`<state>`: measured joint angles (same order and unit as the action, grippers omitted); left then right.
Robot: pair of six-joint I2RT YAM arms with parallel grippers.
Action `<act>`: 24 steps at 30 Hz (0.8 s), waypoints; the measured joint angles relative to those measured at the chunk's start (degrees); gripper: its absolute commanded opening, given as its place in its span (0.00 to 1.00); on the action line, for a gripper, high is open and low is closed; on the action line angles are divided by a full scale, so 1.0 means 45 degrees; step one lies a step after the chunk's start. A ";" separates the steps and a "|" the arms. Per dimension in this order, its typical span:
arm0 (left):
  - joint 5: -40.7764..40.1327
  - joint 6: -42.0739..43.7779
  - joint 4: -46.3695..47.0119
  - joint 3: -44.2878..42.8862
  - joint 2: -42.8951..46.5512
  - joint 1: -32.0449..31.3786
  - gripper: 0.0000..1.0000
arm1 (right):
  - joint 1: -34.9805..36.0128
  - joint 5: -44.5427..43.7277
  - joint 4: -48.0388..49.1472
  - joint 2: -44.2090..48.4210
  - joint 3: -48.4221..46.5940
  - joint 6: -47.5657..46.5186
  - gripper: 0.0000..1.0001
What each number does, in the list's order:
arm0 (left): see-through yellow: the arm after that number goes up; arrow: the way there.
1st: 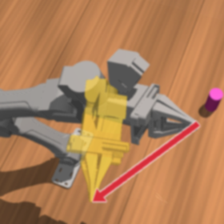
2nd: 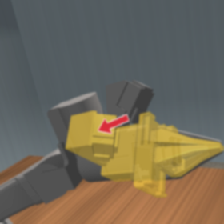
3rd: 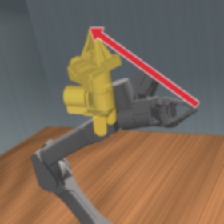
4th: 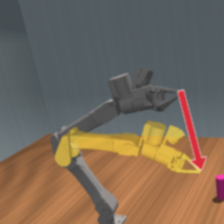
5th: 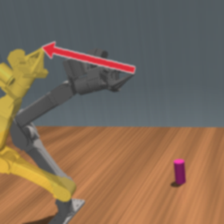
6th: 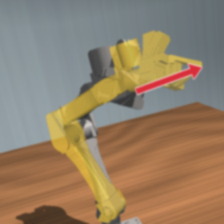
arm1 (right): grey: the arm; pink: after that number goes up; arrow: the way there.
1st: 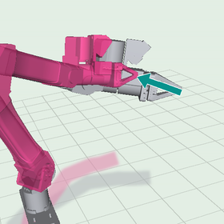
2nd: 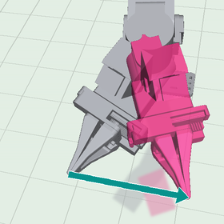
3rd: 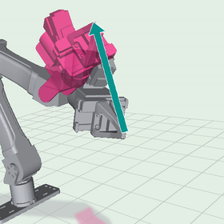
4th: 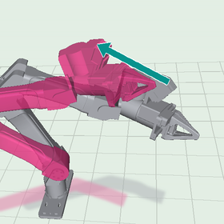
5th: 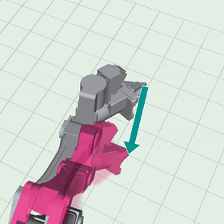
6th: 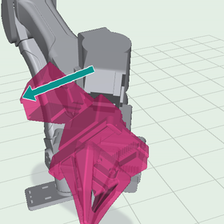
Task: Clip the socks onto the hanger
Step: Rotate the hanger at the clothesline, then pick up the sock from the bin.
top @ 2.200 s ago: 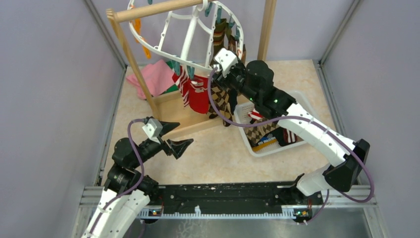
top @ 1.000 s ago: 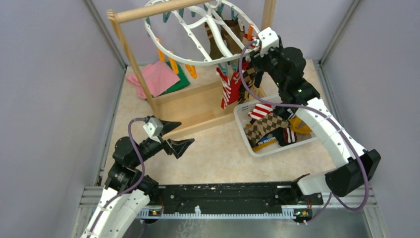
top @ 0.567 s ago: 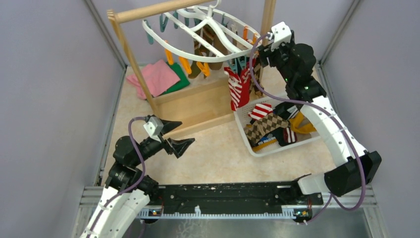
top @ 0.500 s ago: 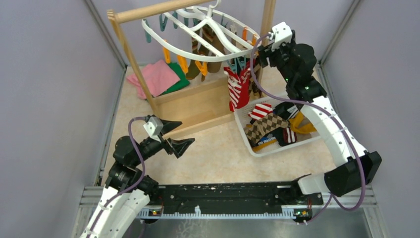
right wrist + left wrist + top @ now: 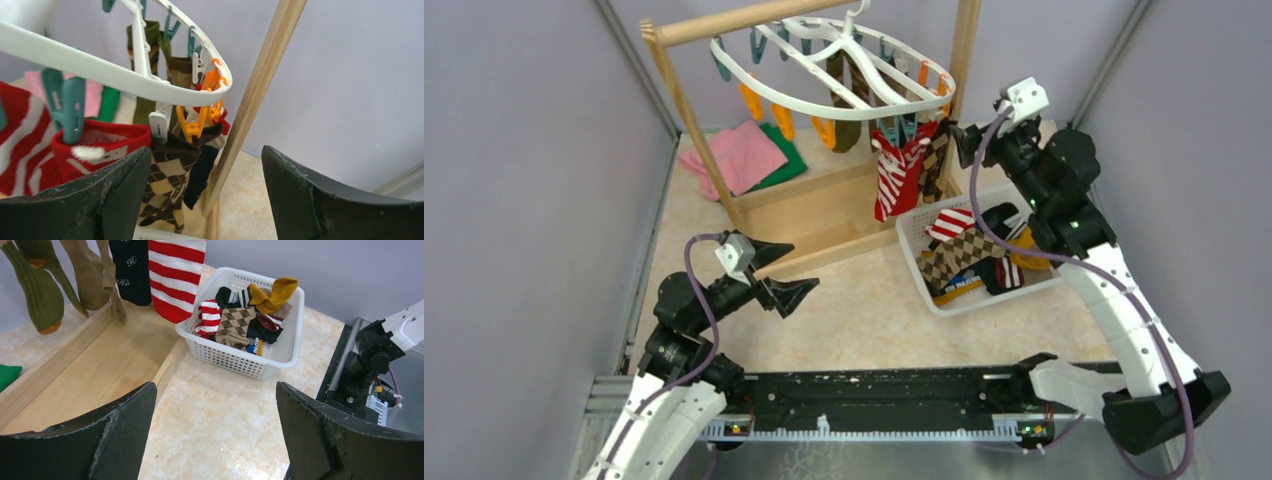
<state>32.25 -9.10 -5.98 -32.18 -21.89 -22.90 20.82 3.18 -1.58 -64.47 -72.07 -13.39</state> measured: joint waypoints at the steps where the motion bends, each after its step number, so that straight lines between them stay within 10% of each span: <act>1: 0.0019 0.0000 0.0019 0.0024 0.0000 0.0000 0.94 | 0.0000 0.0121 -0.0044 0.0282 0.0117 0.0112 0.81; 16: 0.0685 -0.2239 0.3269 0.2574 -0.0039 0.0000 0.98 | 0.0000 0.1205 -0.1229 0.4517 0.4498 0.1996 0.88; 24: 0.0787 -0.3172 0.4624 0.3109 -0.0568 0.0000 0.98 | -0.0204 0.0107 -0.1326 0.3483 0.7053 0.4313 0.77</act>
<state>35.79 -23.38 14.83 -18.20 -24.45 -22.90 19.90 3.66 -7.55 -48.80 -40.34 6.02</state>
